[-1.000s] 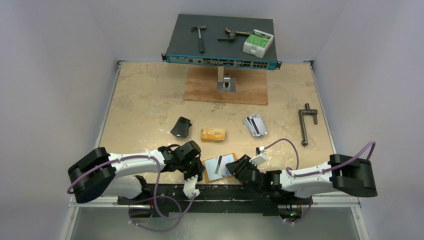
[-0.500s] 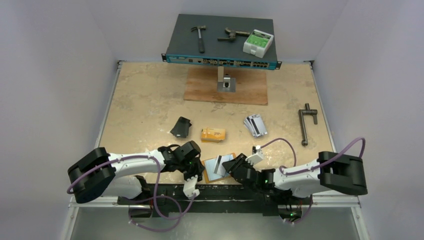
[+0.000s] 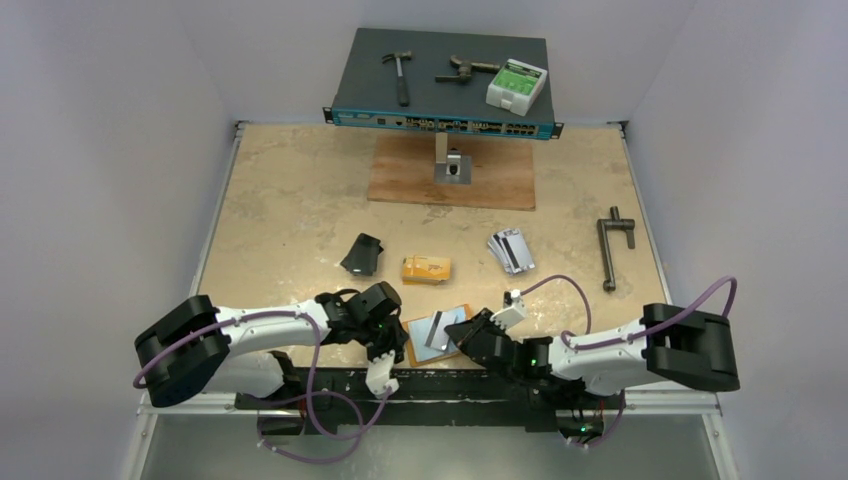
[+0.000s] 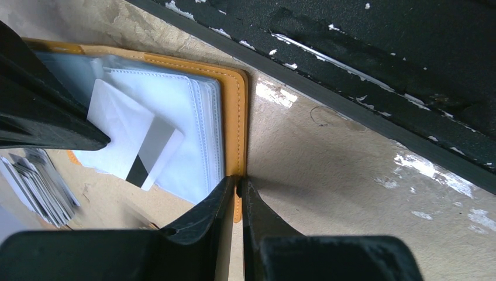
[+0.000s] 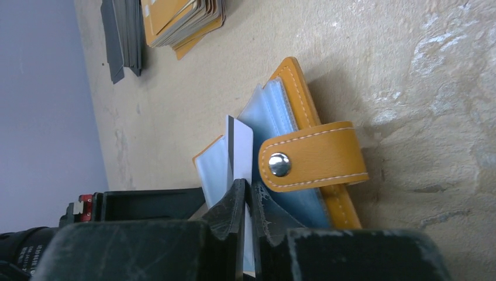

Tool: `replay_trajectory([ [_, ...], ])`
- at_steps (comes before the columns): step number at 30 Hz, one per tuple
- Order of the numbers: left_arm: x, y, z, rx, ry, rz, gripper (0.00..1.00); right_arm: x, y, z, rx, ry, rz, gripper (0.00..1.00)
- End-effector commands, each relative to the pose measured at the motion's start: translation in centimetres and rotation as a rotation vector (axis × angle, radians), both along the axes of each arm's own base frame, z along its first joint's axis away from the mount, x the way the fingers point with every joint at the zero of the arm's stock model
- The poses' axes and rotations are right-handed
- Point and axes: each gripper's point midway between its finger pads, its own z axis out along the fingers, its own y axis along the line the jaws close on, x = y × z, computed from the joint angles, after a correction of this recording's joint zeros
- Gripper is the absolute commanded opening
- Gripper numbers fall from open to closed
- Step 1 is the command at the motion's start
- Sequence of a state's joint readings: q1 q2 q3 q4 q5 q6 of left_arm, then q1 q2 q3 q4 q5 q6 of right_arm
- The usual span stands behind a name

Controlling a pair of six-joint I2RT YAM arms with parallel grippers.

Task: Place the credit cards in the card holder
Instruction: Insert the credit card into the card holder.

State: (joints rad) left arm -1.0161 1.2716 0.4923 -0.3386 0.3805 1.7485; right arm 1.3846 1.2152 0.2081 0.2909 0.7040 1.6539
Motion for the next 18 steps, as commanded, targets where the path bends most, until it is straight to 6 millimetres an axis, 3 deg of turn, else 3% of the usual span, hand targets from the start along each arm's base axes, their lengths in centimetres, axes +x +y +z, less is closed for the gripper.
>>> replay_trajectory([
  [1,-1.6,2.1,-1.6,0.084,0.055,-0.017,0.09,0.0,-0.7,-0.4,-0.036,0.001,-0.005,0.00],
  [7,-1.6,2.2,-1.6,0.088,0.052,-0.019,0.09,-0.8,-1.8,-1.5,-0.087,0.039,0.051,0.00],
  [13,-1.6,2.1,-1.6,0.089,0.048,-0.023,0.09,-1.1,-2.7,-1.3,-0.113,0.029,0.108,0.00],
  [18,-1.5,2.0,-1.5,0.085,0.046,-0.021,0.09,-0.9,-2.1,-0.9,-0.129,0.007,0.161,0.00],
])
